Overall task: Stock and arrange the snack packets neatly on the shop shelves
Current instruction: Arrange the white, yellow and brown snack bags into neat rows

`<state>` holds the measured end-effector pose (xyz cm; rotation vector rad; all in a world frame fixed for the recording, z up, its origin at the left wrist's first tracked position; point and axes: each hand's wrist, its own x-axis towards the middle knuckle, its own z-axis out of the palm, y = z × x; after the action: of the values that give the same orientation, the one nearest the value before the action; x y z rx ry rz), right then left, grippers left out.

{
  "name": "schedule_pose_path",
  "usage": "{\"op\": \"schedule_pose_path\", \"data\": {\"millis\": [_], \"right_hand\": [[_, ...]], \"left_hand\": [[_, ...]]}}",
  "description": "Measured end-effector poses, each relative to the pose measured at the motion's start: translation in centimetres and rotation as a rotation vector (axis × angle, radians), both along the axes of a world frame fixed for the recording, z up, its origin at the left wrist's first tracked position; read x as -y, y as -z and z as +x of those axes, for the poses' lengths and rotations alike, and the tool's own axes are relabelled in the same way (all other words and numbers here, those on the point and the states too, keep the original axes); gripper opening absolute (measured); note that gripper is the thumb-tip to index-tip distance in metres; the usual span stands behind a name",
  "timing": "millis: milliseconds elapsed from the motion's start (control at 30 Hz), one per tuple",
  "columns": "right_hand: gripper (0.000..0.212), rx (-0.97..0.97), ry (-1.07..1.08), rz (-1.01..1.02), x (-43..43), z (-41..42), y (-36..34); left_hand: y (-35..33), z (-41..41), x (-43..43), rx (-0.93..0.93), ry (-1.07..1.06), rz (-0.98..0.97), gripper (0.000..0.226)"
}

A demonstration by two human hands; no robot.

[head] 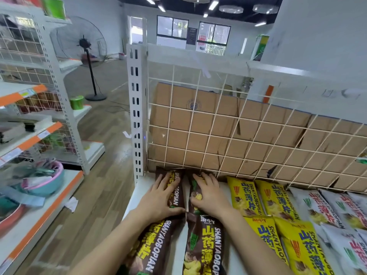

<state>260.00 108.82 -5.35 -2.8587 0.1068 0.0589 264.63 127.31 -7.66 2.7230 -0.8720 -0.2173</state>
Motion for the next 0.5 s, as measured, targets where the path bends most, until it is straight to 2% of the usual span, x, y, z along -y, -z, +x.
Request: {"op": "schedule_pose_path", "data": {"millis": [200, 333, 500], "right_hand": [[0.074, -0.015, 0.053, -0.030, -0.5, -0.2, 0.4], [0.059, 0.071, 0.020, -0.070, -0.7, -0.4, 0.6], [0.055, 0.050, 0.034, -0.031, -0.9, -0.4, 0.7]], "left_hand": [[-0.7, 0.2, 0.1, -0.066, 0.064, 0.023, 0.127], [-1.0, 0.3, 0.7, -0.027, -0.022, -0.104, 0.096], [-0.4, 1.3, 2.2, 0.049, -0.108, -0.054, 0.101]]}}
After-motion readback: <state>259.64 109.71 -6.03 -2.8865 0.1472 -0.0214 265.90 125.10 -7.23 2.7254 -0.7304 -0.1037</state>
